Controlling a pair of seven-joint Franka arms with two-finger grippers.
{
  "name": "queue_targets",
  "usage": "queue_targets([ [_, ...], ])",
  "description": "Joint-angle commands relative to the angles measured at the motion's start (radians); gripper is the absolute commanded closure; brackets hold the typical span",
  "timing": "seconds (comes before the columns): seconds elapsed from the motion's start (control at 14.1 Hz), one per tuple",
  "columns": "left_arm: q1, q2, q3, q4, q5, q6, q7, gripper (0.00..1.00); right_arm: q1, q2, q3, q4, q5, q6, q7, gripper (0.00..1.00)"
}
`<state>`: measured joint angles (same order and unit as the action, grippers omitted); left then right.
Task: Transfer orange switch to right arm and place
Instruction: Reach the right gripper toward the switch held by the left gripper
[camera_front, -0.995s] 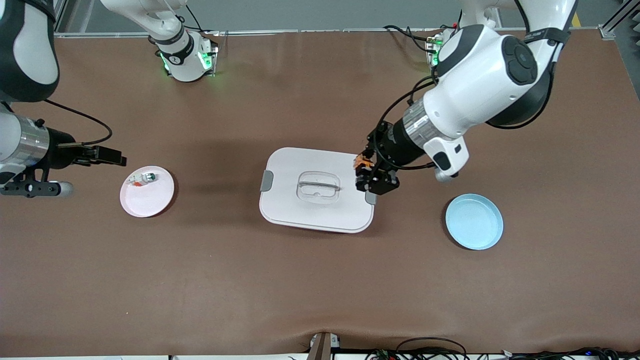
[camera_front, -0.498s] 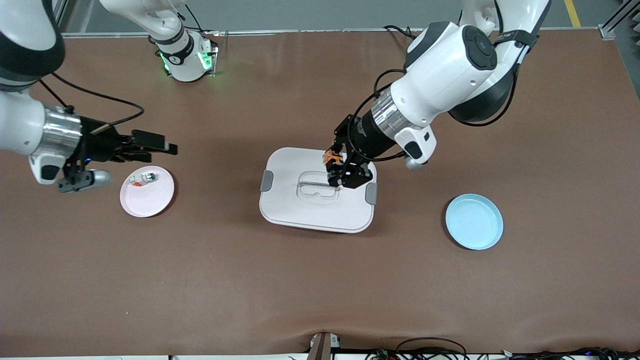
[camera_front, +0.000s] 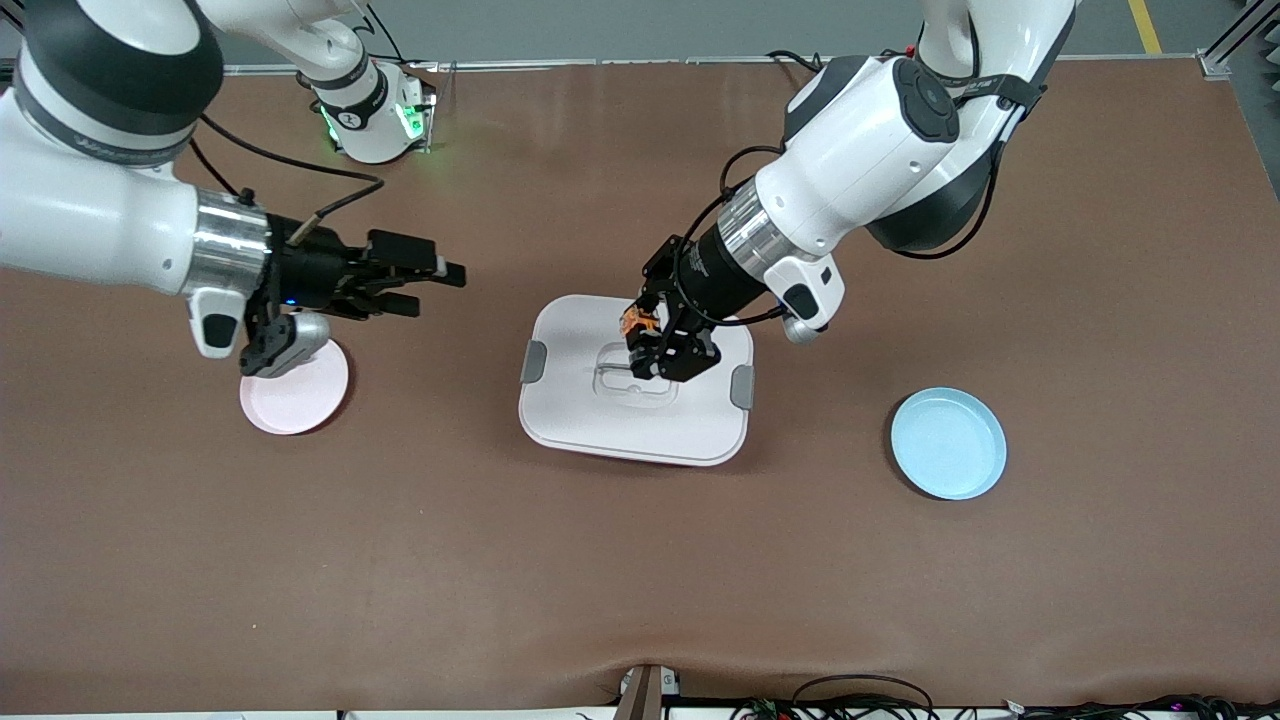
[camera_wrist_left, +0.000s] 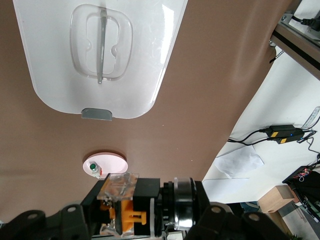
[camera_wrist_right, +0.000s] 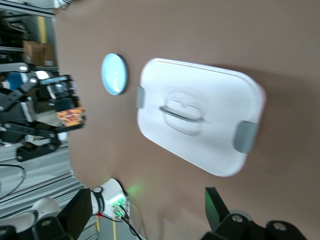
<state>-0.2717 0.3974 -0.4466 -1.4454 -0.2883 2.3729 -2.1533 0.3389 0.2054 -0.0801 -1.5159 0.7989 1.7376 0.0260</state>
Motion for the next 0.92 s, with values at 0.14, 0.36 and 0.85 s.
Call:
queue_targets([
  [0.14, -0.008, 0.005, 0.003, 0.013, -0.003, 0.012, -0.013, 0.6, 0.132, 0.04, -0.009, -0.014, 0.055, 0.196, 0.008, 0.0],
  [0.36, -0.011, 0.003, 0.003, 0.011, 0.0, 0.016, -0.011, 0.6, 0.146, 0.068, -0.009, -0.006, 0.086, 0.243, -0.011, 0.0],
  [0.85, -0.011, 0.003, 0.003, 0.011, 0.001, 0.029, -0.011, 0.6, 0.176, 0.111, -0.009, 0.026, 0.178, 0.287, -0.017, 0.0],
])
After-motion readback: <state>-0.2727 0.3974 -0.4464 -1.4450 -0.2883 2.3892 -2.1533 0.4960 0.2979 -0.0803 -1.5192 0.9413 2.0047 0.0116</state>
